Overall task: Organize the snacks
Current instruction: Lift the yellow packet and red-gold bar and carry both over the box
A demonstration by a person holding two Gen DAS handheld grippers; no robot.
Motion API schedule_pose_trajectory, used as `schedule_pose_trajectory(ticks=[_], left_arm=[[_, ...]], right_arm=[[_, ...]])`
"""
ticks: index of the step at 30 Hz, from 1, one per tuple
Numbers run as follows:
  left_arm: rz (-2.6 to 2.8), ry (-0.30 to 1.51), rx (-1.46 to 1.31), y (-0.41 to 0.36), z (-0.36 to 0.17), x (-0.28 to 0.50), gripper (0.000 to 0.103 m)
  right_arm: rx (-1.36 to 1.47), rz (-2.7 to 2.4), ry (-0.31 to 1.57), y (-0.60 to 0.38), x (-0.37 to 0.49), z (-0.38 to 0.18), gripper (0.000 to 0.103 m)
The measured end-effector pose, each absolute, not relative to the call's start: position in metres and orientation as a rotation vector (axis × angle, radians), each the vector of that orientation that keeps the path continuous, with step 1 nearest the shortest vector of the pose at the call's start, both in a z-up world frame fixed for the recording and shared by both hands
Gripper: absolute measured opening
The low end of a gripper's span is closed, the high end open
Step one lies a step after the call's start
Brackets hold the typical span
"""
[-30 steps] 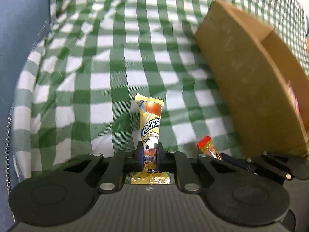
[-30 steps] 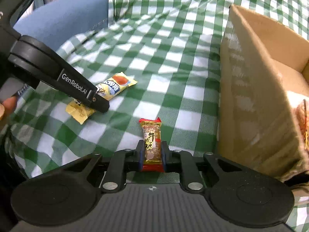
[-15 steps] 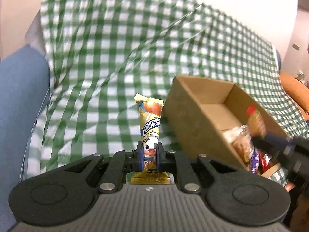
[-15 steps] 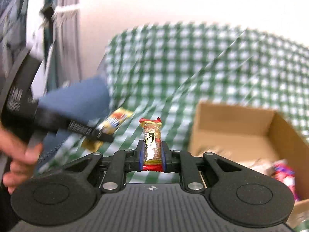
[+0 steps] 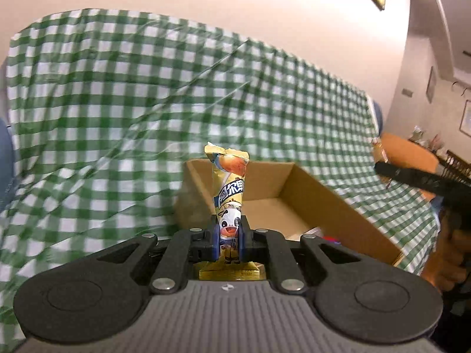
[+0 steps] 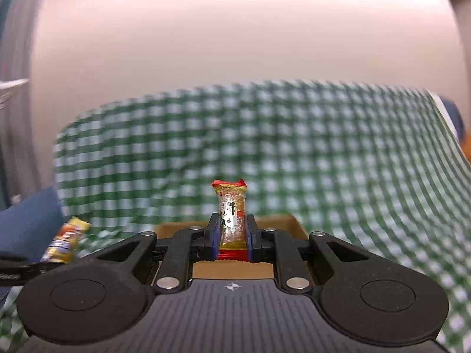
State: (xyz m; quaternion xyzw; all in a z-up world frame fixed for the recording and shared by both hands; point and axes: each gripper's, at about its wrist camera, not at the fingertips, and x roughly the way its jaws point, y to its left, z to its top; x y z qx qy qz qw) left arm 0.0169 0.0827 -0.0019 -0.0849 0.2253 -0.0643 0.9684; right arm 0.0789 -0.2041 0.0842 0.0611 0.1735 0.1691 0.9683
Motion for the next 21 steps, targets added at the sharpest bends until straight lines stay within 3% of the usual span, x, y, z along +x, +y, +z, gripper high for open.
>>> schedule_pose_trajectory(ticks=[21], left_arm=[[-0.294, 0.414, -0.09, -0.014, -0.001, 0.076, 0.013]], right_arm=[[0.07, 0.25, 0.41, -0.213, 0.1, 0.068, 0.017]])
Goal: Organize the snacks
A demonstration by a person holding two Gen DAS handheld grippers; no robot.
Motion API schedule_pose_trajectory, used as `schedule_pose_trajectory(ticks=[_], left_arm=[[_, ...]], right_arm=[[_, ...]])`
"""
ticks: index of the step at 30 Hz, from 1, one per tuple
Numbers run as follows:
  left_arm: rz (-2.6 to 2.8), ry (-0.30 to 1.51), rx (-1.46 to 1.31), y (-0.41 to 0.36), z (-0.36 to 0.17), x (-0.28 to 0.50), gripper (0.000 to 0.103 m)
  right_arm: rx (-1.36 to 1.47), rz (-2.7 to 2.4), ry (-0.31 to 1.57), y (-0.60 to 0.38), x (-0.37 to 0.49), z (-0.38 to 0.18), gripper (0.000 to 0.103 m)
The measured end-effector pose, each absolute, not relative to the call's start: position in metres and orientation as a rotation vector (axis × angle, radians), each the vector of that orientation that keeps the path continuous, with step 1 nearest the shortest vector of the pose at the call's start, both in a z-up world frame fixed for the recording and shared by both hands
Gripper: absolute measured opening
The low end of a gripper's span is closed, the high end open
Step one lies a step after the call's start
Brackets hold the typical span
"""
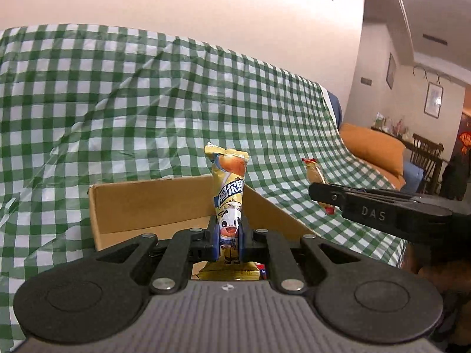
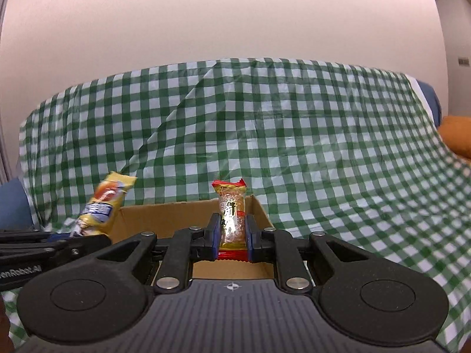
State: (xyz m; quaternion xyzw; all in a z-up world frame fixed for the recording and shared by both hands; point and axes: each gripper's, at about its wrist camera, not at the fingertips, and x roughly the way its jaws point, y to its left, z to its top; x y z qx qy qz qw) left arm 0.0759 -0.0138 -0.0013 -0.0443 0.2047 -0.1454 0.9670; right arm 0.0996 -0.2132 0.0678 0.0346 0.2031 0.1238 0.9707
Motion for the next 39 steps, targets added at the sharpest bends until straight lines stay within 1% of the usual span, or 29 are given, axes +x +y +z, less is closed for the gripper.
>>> schedule_pose_trajectory(ticks=[2, 3, 4, 5, 6, 7, 9, 11, 12, 13, 14, 20, 26, 27, 28, 34, 37, 39], left_arm=[[-0.305, 0.42, -0.091, -0.017, -0.002, 0.078, 0.013], [-0.32, 0.433, -0.102, -0.016, -0.002, 0.078, 0.018], [-0.333, 0.44, -0.108, -0.016, -0.003, 0.078, 0.036], [-0.33, 0.434, -0.107, -0.016, -0.002, 0.076, 0.048], [-0.316, 0.416, -0.099, -0.015, -0.001, 0.074, 0.064], [-0.309, 0.404, -0.092, -0.014, 0.001, 0.072, 0.068], [-0.308, 0.4, -0.098, -0.009, 0.003, 0.069, 0.071], [-0.301, 0.405, -0.116, -0.004, 0.003, 0.065, 0.081], [-0.291, 0.404, -0.126, -0.002, 0.004, 0.06, 0.087], [-0.28, 0.398, -0.13, -0.001, 0.005, 0.055, 0.088], [-0.269, 0.392, -0.127, 0.0, 0.007, 0.048, 0.089], [-0.161, 0.404, -0.113, -0.002, 0.011, 0.016, 0.091], [-0.063, 0.528, -0.19, 0.0, 0.006, -0.01, 0.092], [-0.046, 0.548, -0.197, 0.0, 0.004, -0.015, 0.1], [-0.028, 0.562, -0.197, -0.001, 0.002, -0.02, 0.103], [0.032, 0.629, -0.18, -0.004, -0.005, -0.034, 0.103], [0.04, 0.642, -0.171, -0.004, -0.007, -0.031, 0.103], [0.047, 0.653, -0.172, -0.003, -0.01, -0.027, 0.103]], right_arm=[[0.071, 0.248, 0.422, -0.212, 0.1, 0.067, 0.018], [0.071, 0.243, 0.435, -0.211, 0.101, 0.065, 0.019], [0.068, 0.233, 0.452, -0.209, 0.103, 0.064, 0.027], [0.064, 0.222, 0.468, -0.208, 0.104, 0.062, 0.038], [0.062, 0.203, 0.475, -0.207, 0.104, 0.062, 0.064], [0.064, 0.186, 0.468, -0.207, 0.103, 0.062, 0.078], [0.08, 0.172, 0.452, -0.21, 0.101, 0.064, 0.082], [0.095, 0.16, 0.457, -0.211, 0.1, 0.064, 0.088], [0.095, 0.153, 0.456, -0.212, 0.098, 0.064, 0.094], [0.091, 0.146, 0.452, -0.212, 0.097, 0.064, 0.099], [0.088, 0.142, 0.446, -0.212, 0.095, 0.065, 0.102], [0.083, 0.091, 0.474, -0.216, 0.083, 0.068, 0.102], [0.098, 0.126, 0.485, -0.234, 0.048, 0.073, 0.102], [0.103, 0.133, 0.491, -0.237, 0.042, 0.075, 0.102], [0.106, 0.147, 0.489, -0.241, 0.034, 0.076, 0.102], [0.112, 0.218, 0.55, -0.254, 0.002, 0.06, 0.102], [0.15, 0.207, 0.586, -0.256, -0.001, 0.05, 0.102], [0.151, 0.213, 0.575, -0.253, 0.002, 0.05, 0.102]])
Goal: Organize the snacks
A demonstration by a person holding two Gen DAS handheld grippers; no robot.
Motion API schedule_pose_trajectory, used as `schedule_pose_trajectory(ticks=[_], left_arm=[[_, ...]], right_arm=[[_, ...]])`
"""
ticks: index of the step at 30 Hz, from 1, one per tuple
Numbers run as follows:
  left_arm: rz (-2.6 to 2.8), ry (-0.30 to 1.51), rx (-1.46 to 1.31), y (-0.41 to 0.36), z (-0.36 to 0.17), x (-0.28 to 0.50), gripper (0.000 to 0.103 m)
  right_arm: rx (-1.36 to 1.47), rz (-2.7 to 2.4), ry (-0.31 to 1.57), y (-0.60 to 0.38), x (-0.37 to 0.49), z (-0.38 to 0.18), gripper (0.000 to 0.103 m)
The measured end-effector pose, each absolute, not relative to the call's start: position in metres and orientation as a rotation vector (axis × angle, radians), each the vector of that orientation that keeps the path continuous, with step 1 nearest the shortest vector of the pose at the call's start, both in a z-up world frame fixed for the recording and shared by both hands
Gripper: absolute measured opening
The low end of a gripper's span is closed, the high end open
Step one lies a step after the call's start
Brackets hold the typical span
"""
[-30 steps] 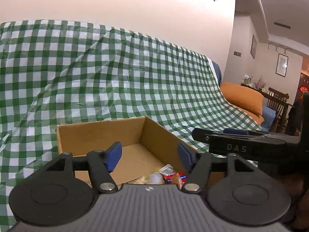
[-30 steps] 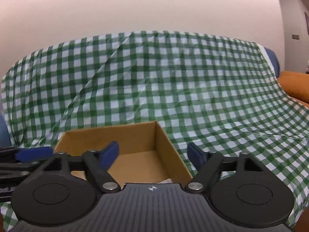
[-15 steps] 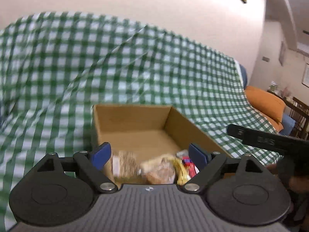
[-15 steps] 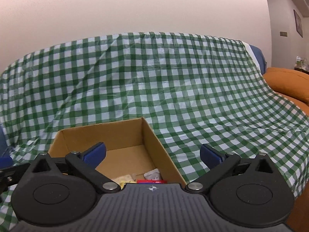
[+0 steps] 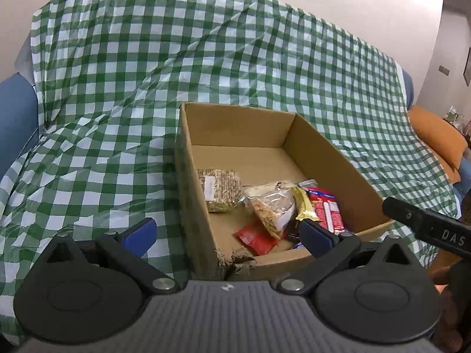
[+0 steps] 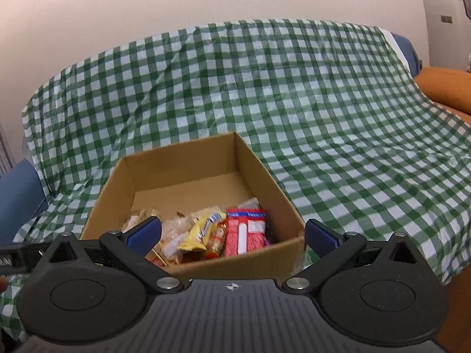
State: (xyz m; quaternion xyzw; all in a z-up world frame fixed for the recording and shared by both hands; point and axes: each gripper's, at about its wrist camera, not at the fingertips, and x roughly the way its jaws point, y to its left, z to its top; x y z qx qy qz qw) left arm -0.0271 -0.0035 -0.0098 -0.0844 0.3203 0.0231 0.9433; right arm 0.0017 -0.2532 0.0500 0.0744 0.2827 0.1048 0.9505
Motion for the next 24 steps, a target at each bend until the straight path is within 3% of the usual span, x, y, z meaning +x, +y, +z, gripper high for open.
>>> schedule_pose_trajectory(ticks=[24], left_arm=[[0.016, 0.674, -0.183, -0.008, -0.018, -0.011, 0.103]], right_arm=[[0.099, 0.252, 0.602, -0.224, 0.023, 0.043, 0.102]])
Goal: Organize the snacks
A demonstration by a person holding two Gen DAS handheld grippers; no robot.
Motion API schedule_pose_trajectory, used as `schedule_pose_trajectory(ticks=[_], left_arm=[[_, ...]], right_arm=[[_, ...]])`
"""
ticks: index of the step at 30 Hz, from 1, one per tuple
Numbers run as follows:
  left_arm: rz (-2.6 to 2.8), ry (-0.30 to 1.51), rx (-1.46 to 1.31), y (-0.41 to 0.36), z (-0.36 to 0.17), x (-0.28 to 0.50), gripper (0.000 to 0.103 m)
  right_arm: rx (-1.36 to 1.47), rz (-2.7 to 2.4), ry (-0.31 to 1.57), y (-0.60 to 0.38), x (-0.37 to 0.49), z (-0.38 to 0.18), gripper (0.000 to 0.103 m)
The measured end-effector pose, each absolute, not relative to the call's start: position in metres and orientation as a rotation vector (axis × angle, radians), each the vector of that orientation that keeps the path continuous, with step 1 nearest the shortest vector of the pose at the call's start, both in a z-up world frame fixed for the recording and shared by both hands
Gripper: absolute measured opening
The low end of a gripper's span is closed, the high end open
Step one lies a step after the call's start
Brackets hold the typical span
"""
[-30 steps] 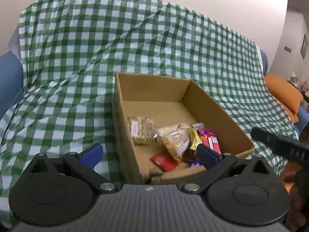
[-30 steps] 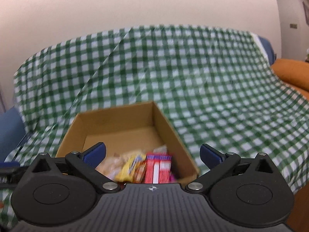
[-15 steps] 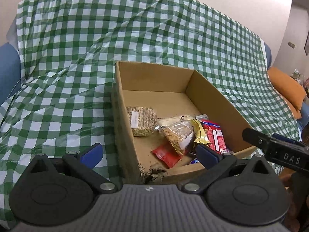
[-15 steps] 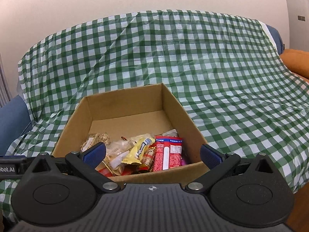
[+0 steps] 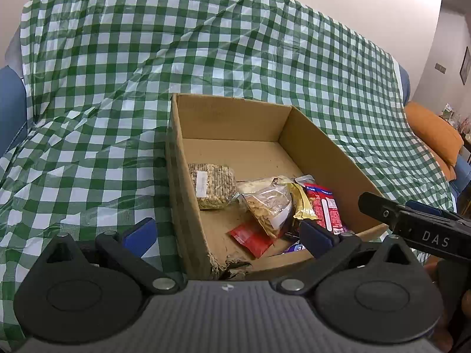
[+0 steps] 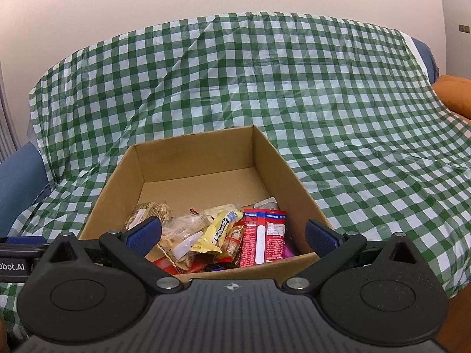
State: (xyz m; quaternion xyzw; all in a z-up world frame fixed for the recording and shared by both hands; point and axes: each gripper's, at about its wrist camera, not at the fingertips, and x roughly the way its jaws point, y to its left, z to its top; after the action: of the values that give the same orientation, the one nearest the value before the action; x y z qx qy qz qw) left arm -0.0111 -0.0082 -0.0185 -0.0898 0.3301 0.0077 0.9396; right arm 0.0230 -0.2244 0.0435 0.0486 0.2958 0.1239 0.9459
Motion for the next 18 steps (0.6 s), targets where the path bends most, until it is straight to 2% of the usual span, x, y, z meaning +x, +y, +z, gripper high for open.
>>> schedule_pose_trajectory(ticks=[18], left_arm=[[0.012, 0.672, -0.186, -0.0084, -0.0181, -0.012, 0.103]], right_arm=[[0.093, 0.256, 0.596, -0.2246, 0.0236, 0.0444, 0.102]])
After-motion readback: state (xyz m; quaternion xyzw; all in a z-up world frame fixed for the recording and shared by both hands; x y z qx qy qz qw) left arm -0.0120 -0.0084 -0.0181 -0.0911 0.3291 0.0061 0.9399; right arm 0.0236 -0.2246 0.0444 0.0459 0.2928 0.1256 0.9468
